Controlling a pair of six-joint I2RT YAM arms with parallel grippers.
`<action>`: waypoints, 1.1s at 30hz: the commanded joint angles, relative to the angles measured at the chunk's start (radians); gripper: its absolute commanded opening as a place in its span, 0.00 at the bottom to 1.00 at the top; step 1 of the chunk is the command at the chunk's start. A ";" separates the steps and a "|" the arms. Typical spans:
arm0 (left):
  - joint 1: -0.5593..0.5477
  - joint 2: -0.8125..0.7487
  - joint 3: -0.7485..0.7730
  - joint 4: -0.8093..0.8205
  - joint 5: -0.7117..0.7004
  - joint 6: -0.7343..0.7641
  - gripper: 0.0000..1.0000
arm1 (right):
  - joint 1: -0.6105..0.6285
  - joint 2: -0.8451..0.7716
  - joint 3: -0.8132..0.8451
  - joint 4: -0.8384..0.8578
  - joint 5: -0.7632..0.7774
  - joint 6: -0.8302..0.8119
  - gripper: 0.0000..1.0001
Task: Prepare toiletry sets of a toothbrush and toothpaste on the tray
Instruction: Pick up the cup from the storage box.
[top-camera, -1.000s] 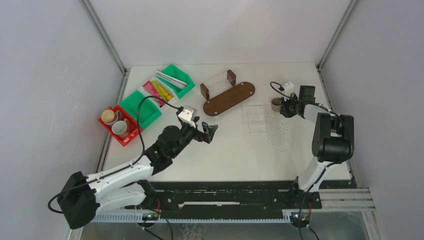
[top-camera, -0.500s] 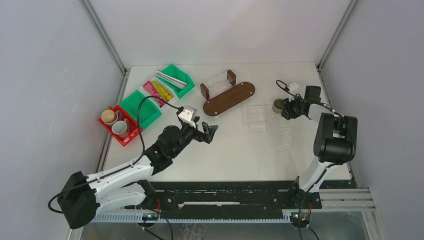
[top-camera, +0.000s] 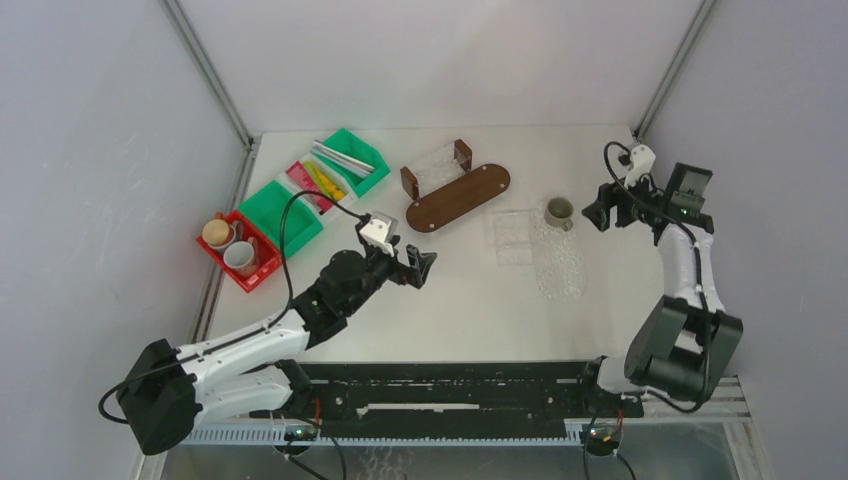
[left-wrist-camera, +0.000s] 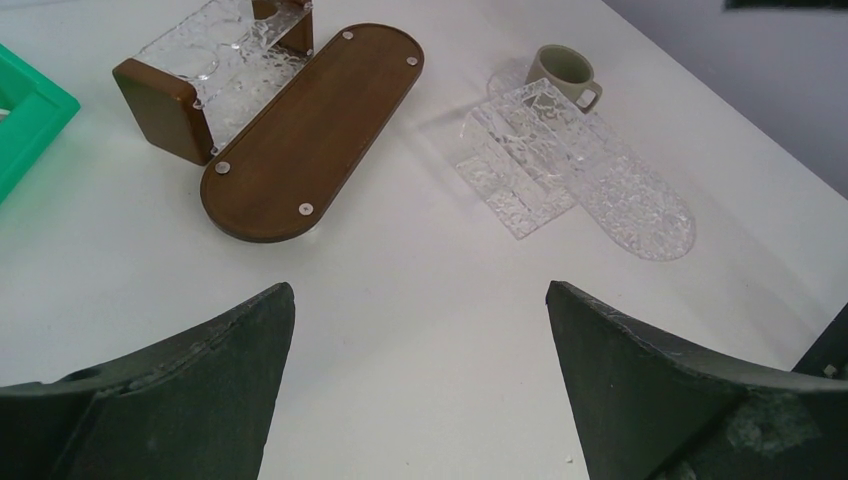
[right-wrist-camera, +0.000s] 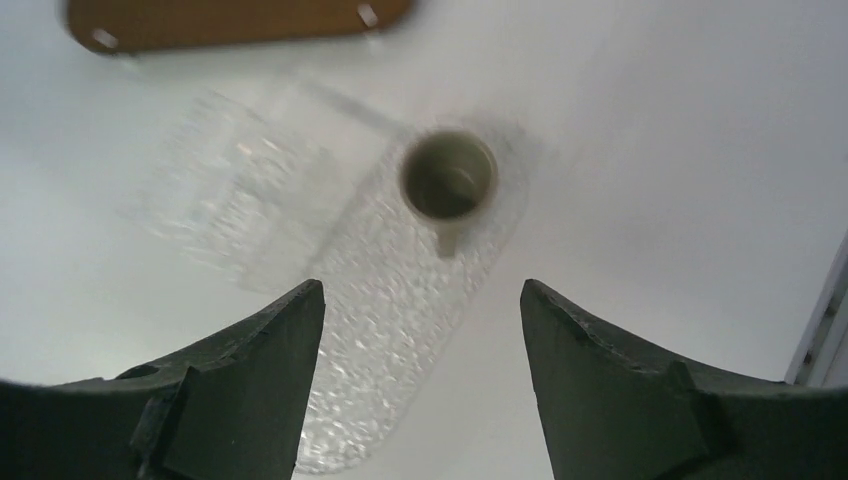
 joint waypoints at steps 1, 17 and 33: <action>0.012 -0.003 0.063 -0.019 -0.013 0.004 1.00 | 0.051 -0.168 0.120 -0.048 -0.166 0.164 0.81; 0.339 -0.020 0.145 -0.199 0.070 -0.214 0.95 | 0.230 -0.372 -0.129 0.301 -0.456 0.502 0.91; 0.918 -0.221 0.313 -0.658 0.325 -0.429 0.83 | 0.389 -0.343 -0.115 0.232 -0.339 0.430 0.91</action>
